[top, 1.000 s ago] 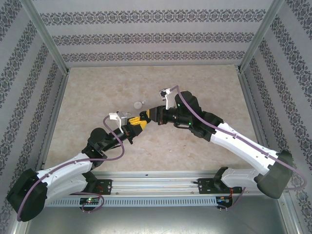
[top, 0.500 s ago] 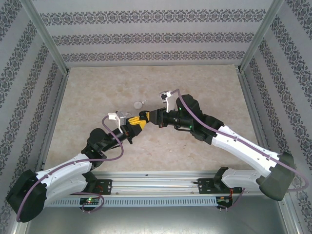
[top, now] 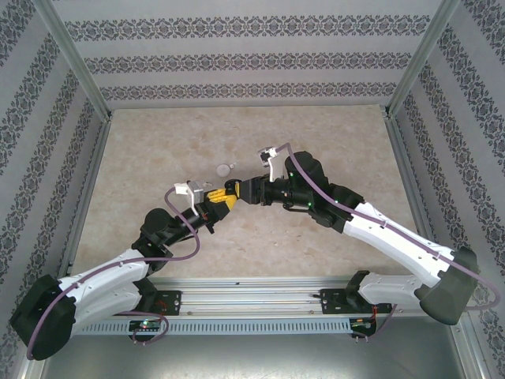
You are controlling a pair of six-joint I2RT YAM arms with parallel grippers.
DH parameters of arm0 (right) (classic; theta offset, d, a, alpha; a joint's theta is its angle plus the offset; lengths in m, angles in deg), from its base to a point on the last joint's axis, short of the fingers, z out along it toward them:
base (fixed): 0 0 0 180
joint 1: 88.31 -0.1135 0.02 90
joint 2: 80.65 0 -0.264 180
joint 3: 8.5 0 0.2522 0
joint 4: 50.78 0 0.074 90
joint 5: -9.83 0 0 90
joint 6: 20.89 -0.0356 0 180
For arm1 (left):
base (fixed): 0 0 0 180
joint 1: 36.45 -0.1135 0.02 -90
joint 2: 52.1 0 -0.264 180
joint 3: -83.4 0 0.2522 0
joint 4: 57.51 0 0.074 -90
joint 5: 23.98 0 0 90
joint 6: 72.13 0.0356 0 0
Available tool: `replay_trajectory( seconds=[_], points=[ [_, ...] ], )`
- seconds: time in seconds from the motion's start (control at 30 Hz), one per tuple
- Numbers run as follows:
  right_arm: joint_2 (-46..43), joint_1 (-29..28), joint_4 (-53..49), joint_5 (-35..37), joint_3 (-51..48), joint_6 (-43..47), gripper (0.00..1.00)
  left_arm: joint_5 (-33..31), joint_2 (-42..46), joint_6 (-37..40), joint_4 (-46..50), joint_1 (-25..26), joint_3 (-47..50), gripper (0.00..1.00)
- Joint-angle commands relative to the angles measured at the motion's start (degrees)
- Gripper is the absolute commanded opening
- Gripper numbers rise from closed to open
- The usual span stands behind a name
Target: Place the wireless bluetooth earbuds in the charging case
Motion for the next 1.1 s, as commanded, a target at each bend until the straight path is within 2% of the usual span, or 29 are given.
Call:
replay_trajectory(
  seconds=[0.0,0.23,0.33,0.57,0.73,0.87,1.07],
  points=[
    [-1.36,-0.51,-1.61,0.06,3.00,0.01,0.50,1.01,1.46,-1.65,-4.24,-0.32,0.93,0.00],
    [-2.61,-0.34,-7.48,5.17,6.14,-0.27,0.55,2.63,4.49,-0.43,-0.42,-0.32,1.04,0.00],
    [-1.54,0.75,-11.11,5.05,8.20,-1.27,0.53,4.33,5.93,0.53,1.75,-0.30,1.31,0.00],
    [3.65,4.61,-13.50,-4.71,11.69,-4.67,0.46,8.42,7.85,1.91,3.26,-0.34,2.01,0.00],
    [7.31,4.88,-10.75,-10.71,11.31,-7.06,0.33,11.90,6.41,2.94,3.29,-0.33,0.70,0.01],
    [7.88,4.87,-8.49,-12.24,10.09,-8.42,0.27,11.68,5.25,3.51,2.19,-0.41,0.51,0.01],
    [8.36,4.88,-9.12,-14.09,9.98,-8.29,0.27,11.02,4.37,4.22,1.50,-0.41,0.34,0.01]
  ],
)
